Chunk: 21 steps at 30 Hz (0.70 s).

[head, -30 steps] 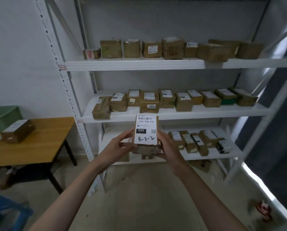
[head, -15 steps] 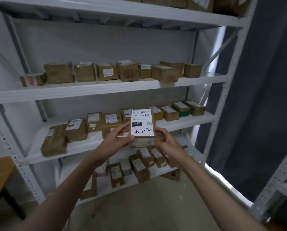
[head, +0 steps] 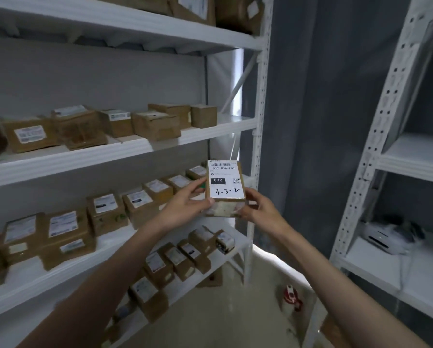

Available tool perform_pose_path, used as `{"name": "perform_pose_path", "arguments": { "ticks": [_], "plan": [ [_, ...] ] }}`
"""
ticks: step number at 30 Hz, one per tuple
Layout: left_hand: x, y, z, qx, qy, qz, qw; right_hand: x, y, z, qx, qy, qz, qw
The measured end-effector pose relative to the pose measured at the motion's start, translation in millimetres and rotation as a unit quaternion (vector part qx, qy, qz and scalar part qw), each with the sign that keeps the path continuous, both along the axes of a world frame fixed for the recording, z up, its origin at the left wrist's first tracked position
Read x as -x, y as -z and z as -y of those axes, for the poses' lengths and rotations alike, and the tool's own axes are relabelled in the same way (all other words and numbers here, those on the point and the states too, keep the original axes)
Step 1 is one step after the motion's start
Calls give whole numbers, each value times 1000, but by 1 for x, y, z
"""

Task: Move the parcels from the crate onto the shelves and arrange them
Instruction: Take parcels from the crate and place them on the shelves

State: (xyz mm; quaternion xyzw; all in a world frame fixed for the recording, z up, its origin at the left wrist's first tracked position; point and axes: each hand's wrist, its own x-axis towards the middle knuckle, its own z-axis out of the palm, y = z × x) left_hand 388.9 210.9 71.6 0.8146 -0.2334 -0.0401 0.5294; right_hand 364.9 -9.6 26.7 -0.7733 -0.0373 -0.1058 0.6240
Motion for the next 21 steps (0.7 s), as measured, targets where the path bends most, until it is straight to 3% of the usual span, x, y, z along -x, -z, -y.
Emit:
{"name": "perform_pose_path", "arguments": {
  "ticks": [11,21],
  "plan": [
    [-128,-27,162,2,-5,30,1000,-125,-44,161,50,22,36,998],
    [-229,-82,218,-51,-67,89,992,-255,-89,211,85,-6,77,993]
  ]
}}
